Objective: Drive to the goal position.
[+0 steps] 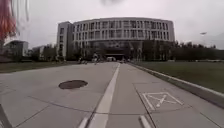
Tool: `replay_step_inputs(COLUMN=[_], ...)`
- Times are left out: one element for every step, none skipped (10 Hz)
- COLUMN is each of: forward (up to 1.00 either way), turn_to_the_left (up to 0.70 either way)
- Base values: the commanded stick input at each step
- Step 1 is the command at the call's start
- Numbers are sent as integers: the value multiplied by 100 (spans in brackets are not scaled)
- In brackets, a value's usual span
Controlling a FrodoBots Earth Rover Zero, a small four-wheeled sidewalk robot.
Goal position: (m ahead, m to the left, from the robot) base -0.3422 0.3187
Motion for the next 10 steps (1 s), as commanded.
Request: replay_step_inputs(forward=[0, 0, 0, 0, 0, 0, 0, 0, 0, 0], turn_to_the_left=[-100, -100, -100, -100, -100, -100, -100, -100, -100, -100])
